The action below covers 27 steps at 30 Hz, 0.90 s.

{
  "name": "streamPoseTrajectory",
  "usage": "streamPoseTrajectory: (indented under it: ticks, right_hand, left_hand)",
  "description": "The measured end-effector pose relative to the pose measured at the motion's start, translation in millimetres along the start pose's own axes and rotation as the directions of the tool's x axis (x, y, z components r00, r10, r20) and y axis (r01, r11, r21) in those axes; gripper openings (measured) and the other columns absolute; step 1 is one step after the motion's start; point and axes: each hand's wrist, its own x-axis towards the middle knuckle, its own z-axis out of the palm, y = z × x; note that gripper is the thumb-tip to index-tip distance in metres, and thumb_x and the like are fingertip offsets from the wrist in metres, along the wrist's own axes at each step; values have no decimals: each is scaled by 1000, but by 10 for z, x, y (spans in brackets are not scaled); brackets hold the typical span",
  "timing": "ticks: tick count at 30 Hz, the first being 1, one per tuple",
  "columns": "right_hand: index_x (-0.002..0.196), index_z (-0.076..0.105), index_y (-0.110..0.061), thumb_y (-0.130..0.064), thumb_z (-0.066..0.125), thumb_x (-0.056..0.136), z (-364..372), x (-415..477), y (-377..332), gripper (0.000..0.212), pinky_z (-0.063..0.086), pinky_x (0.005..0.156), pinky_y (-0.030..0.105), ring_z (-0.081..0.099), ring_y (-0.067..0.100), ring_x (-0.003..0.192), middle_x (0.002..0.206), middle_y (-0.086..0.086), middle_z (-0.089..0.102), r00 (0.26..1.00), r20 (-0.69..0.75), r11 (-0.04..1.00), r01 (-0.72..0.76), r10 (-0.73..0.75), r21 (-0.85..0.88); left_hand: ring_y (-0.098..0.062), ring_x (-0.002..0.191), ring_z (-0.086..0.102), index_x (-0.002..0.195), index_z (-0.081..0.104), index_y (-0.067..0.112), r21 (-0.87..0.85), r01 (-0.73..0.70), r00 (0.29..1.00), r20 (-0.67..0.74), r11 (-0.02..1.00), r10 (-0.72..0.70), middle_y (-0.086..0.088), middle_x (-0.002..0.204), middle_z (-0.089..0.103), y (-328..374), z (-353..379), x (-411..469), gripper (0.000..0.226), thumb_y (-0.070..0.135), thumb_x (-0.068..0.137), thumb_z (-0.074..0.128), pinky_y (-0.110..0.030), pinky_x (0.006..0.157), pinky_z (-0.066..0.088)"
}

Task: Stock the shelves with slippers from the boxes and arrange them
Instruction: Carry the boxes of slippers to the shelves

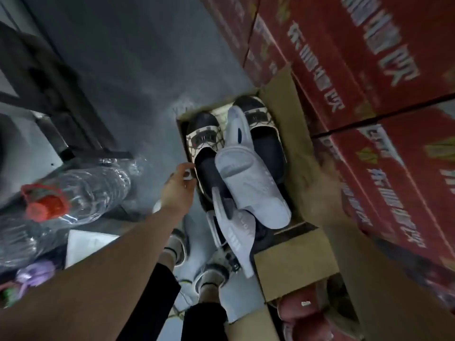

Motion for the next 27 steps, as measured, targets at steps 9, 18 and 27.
streamPoseTrajectory:
  ticks: [9, 18, 27]
  right_hand:
    - [146, 44, -29, -8, 49, 96, 509, 183, 199, 55, 54, 82, 47, 59, 39, 110, 134, 14, 57, 995, -77, 987, 51, -64, -153]
    - [151, 32, -33, -37, 29, 87, 449, 123, 64, 65, 54, 81, 50, 61, 43, 105, 137, 14, 55, 998, -43, 971, 37, -48, -238]
    - [148, 42, -29, 8, 53, 85, 358, -76, 29, 75, 44, 96, 24, 62, 26, 111, 139, 4, 58, 993, -113, 991, 11, -26, -136]
  left_hand:
    - [-25, 107, 62, 128, 48, 30, 153, 155, 985, 50, 976, -164, 2, 122, 64, -459, 413, 248, 30, 25, 98, 49, -28, 79, 44]
    - [-25, 80, 69, 145, 8, 55, 65, 70, 989, 124, 995, -77, 1, 98, 64, -753, 629, 158, 86, 11, 91, 58, -37, 77, 56]
    - [-33, 83, 66, 145, 7, 60, 160, 60, 998, 25, 985, -65, -9, 92, 72, -873, 346, 239, 88, 15, 89, 59, -34, 75, 51]
